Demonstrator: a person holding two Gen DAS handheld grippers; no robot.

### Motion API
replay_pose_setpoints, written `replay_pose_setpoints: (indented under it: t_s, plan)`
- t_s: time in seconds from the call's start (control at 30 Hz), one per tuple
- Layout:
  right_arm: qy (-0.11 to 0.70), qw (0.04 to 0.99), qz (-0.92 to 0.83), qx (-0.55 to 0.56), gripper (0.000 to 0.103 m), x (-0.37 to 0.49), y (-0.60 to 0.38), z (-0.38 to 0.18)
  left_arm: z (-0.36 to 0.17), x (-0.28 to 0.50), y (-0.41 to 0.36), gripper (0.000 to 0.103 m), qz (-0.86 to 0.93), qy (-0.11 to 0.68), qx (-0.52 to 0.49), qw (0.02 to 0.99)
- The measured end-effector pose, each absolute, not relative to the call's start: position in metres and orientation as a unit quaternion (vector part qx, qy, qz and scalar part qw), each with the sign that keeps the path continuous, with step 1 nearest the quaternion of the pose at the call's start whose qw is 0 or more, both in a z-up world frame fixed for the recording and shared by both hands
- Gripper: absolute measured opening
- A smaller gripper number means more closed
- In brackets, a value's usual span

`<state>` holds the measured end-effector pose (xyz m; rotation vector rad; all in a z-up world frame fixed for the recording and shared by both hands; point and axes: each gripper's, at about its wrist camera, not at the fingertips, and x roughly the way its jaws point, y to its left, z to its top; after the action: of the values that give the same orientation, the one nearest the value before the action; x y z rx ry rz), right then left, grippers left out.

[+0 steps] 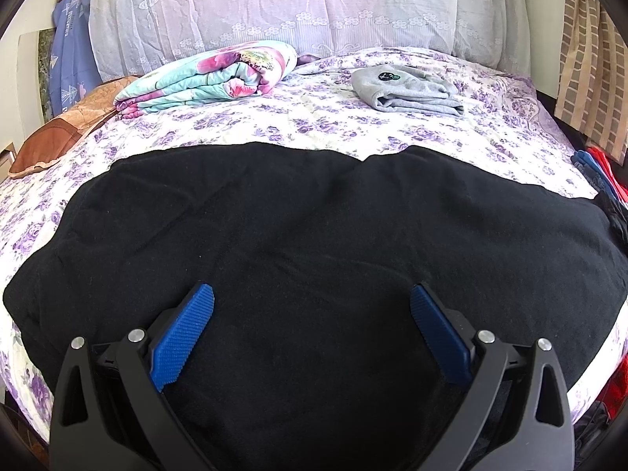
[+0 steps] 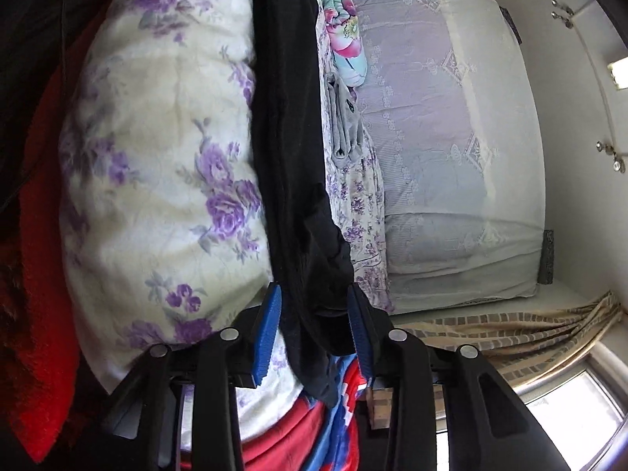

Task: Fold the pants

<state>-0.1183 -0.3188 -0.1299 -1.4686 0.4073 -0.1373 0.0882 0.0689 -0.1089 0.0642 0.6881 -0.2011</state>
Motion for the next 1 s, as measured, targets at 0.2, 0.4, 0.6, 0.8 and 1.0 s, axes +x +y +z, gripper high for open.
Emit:
replay_pose_setpoints:
  t_s: [0.2, 0.4, 0.6, 0.8, 1.0]
  plan:
    - [0.183, 0.757, -0.035, -0.626, 0.033, -0.115, -0.31, -0.119, -0.109, 0.089, 0.068, 0.098, -0.099, 0.337, 0.032, 0.936]
    - [0.168, 0.799, -0.033, -0.577, 0.034, -0.104, -0.305, -0.106, -0.109, 0.088, 0.069, 0.098, -0.099, 0.336, 0.032, 0.936]
    - [0.196, 0.823, -0.06, -0.53, 0.038, -0.081, -0.311, -0.108, -0.109, 0.088, 0.068, 0.098, -0.098, 0.336, 0.032, 0.936]
    - [0.211, 0.846, -0.07, -0.484, 0.038, -0.07, -0.324, -0.103, -0.109, 0.088, 0.068, 0.098, -0.098, 0.335, 0.032, 0.936]
    - [0.223, 0.869, -0.063, -0.438, 0.037, -0.073, -0.346, -0.092, -0.107, 0.088, 0.067, 0.098, -0.099, 0.334, 0.034, 0.937]
